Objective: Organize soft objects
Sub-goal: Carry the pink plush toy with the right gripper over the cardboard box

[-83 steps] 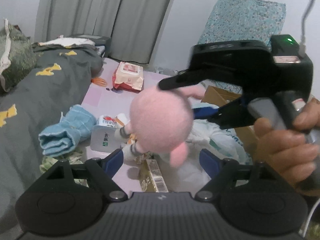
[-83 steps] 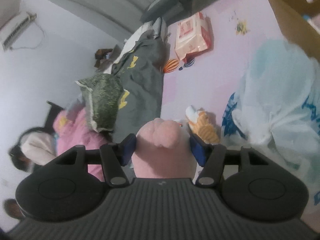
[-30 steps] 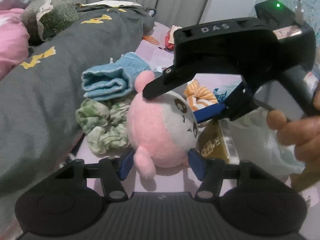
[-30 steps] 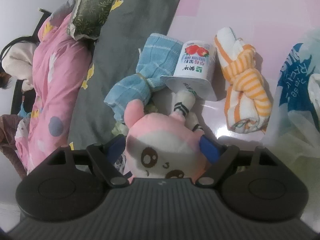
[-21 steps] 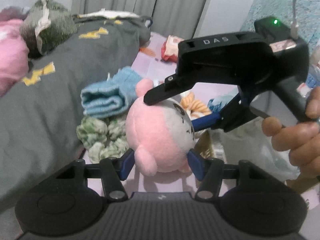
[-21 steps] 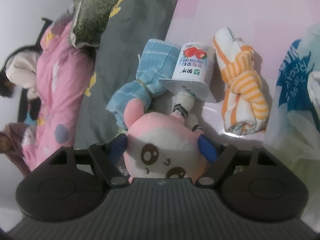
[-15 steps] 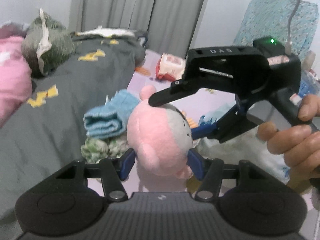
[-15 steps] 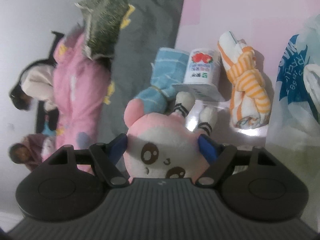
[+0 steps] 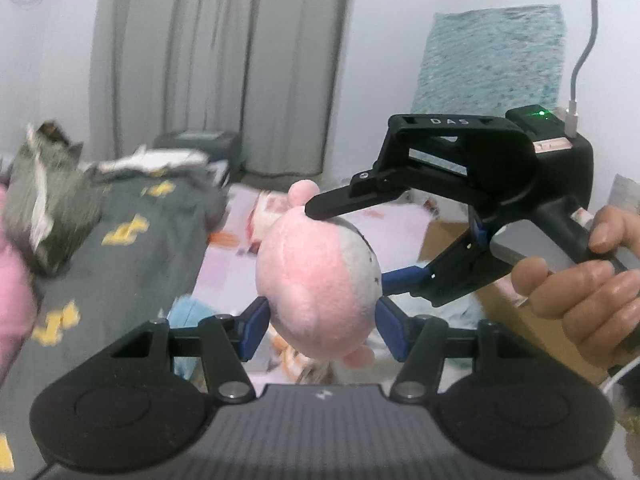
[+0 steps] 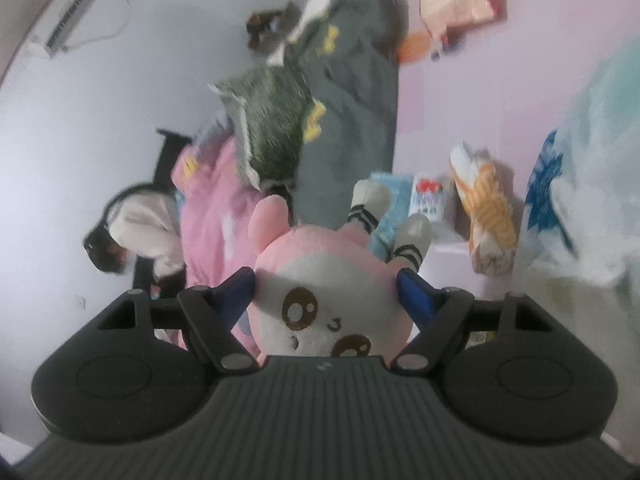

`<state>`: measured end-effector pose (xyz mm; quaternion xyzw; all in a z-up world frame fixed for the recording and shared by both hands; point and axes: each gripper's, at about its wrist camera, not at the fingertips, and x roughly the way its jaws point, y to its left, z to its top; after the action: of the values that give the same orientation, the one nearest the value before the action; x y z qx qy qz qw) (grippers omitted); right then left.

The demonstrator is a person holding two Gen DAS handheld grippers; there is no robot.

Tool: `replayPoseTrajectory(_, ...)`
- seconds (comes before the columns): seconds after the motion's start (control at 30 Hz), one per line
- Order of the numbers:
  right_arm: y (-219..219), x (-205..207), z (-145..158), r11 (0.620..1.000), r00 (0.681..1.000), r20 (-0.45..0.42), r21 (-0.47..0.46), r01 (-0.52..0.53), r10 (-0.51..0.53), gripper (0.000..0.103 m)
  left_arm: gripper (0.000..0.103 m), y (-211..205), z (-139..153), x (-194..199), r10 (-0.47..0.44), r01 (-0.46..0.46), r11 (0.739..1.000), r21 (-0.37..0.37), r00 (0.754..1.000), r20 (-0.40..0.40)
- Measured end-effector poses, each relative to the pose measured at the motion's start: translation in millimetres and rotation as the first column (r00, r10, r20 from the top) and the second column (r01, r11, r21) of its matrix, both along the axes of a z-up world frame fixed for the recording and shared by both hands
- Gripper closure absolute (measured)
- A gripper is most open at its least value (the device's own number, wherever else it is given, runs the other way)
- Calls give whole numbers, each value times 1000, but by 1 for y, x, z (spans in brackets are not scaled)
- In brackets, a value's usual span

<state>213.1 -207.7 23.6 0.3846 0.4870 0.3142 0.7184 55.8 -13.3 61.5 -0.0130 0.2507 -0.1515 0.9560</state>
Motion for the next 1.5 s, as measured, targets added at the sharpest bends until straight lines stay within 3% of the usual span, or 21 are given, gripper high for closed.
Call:
replayPoseTrajectory(0.37, -112, -35, 51, 977, 969, 122, 49, 210, -214, 25, 43, -88, 39, 17, -196, 194, 981, 27, 975, 103)
replayPoseTrajectory(0.57, -195, -66, 63, 925, 914, 147, 34, 378, -379, 25, 43, -155, 48, 32, -362, 363, 932, 6, 929, 77)
replayPoseTrajectory(0.67, -238, -83, 61, 881, 874, 121, 6, 473, -470, 25, 43, -194, 46, 47, -458, 458, 889, -20, 889, 15)
replayPoseTrajectory(0.87, -317, -106, 34, 790, 797, 20, -114, 602, -604, 24, 42, -275, 12, 85, -599, 595, 800, -83, 780, -181)
replayPoseTrajectory(0.97, -348, -103, 5, 764, 767, -67, -170, 622, -639, 24, 42, -302, -18, 102, -614, 610, 784, -116, 734, -290)
replayPoseTrajectory(1.07, -366, -91, -29, 746, 735, -151, -234, 623, -661, 24, 43, -329, -46, 130, -584, 592, 796, -127, 695, -420)
replayPoseTrajectory(1.13, -374, -78, -53, 737, 712, -201, -271, 619, -673, 24, 44, -340, -60, 144, -534, 562, 821, -102, 692, -486)
replayPoseTrajectory(1.27, -385, -58, -97, 736, 675, -293, -278, 618, -677, 24, 44, -349, -84, 164, -445, 488, 870, -73, 713, -542)
replayPoseTrajectory(1.37, -385, -49, -119, 735, 657, -329, -271, 622, -678, 25, 44, -352, -87, 178, -427, 466, 882, -77, 719, -548)
replayPoseTrajectory(1.5, -389, -51, -123, 727, 659, -309, -256, 637, -686, 25, 43, -344, -68, 175, -431, 470, 881, -49, 757, -492)
